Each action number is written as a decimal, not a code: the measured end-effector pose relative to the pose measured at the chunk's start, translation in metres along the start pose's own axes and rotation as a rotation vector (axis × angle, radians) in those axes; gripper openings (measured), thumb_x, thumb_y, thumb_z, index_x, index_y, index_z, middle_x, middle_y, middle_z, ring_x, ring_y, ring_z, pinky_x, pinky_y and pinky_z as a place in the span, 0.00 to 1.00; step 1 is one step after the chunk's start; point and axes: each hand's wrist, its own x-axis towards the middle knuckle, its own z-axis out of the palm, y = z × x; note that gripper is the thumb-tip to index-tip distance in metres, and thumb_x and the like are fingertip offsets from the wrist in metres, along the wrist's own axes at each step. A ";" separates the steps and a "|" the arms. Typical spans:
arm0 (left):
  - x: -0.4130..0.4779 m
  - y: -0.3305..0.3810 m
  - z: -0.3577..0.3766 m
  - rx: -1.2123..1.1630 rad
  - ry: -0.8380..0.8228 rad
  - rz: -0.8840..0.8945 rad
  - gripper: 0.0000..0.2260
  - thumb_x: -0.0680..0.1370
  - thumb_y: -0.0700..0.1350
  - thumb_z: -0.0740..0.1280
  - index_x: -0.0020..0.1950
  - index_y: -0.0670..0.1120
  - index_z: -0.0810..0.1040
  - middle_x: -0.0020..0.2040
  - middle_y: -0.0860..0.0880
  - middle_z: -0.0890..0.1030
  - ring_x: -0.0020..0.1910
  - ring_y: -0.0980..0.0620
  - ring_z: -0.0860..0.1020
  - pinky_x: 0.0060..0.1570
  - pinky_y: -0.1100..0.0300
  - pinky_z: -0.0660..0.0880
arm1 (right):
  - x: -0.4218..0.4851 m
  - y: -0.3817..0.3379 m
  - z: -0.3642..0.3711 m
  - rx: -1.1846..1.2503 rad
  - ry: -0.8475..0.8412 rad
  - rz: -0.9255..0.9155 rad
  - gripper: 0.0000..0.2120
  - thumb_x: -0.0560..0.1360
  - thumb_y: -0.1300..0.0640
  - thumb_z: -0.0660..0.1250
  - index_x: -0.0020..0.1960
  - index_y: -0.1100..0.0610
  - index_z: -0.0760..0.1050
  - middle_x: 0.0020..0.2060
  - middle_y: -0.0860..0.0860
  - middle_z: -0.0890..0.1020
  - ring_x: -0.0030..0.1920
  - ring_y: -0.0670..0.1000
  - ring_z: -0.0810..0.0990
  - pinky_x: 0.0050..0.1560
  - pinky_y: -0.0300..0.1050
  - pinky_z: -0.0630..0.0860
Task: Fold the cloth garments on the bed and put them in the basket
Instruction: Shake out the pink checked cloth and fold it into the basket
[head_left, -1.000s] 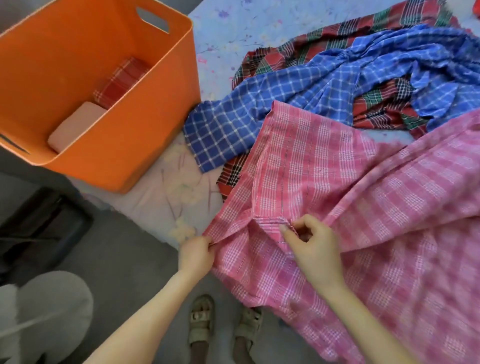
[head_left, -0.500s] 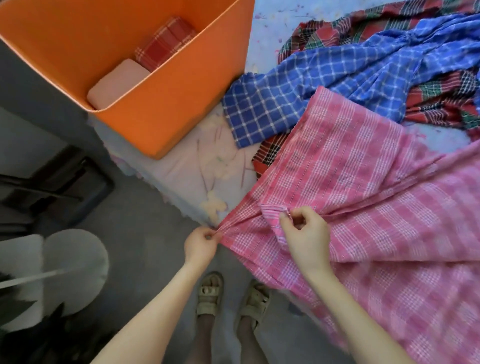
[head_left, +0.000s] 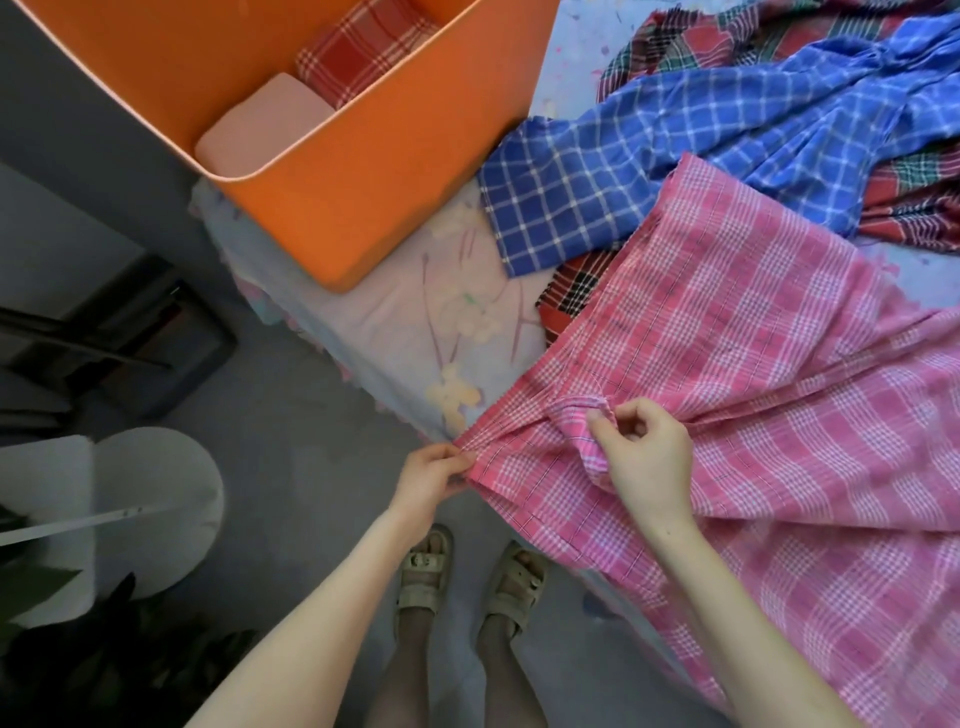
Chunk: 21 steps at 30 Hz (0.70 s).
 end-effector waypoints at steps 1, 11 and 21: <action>-0.002 -0.001 -0.001 0.017 0.021 0.040 0.06 0.74 0.34 0.67 0.37 0.39 0.77 0.38 0.43 0.81 0.41 0.47 0.79 0.43 0.61 0.80 | -0.002 -0.001 0.001 -0.001 -0.004 -0.005 0.15 0.73 0.60 0.70 0.31 0.57 0.69 0.25 0.47 0.70 0.28 0.41 0.70 0.29 0.29 0.66; -0.002 0.018 0.004 0.442 0.261 0.192 0.11 0.72 0.39 0.70 0.30 0.42 0.75 0.27 0.50 0.75 0.29 0.55 0.70 0.34 0.59 0.66 | -0.020 -0.004 0.014 -0.066 -0.024 -0.020 0.11 0.73 0.58 0.70 0.35 0.58 0.73 0.27 0.49 0.75 0.31 0.45 0.73 0.29 0.34 0.69; -0.036 0.041 -0.005 0.350 0.225 0.109 0.06 0.69 0.34 0.72 0.33 0.37 0.78 0.35 0.39 0.81 0.34 0.49 0.80 0.37 0.61 0.79 | -0.048 -0.083 -0.008 0.068 0.134 -0.149 0.08 0.71 0.59 0.71 0.35 0.57 0.76 0.27 0.46 0.78 0.31 0.45 0.76 0.31 0.34 0.71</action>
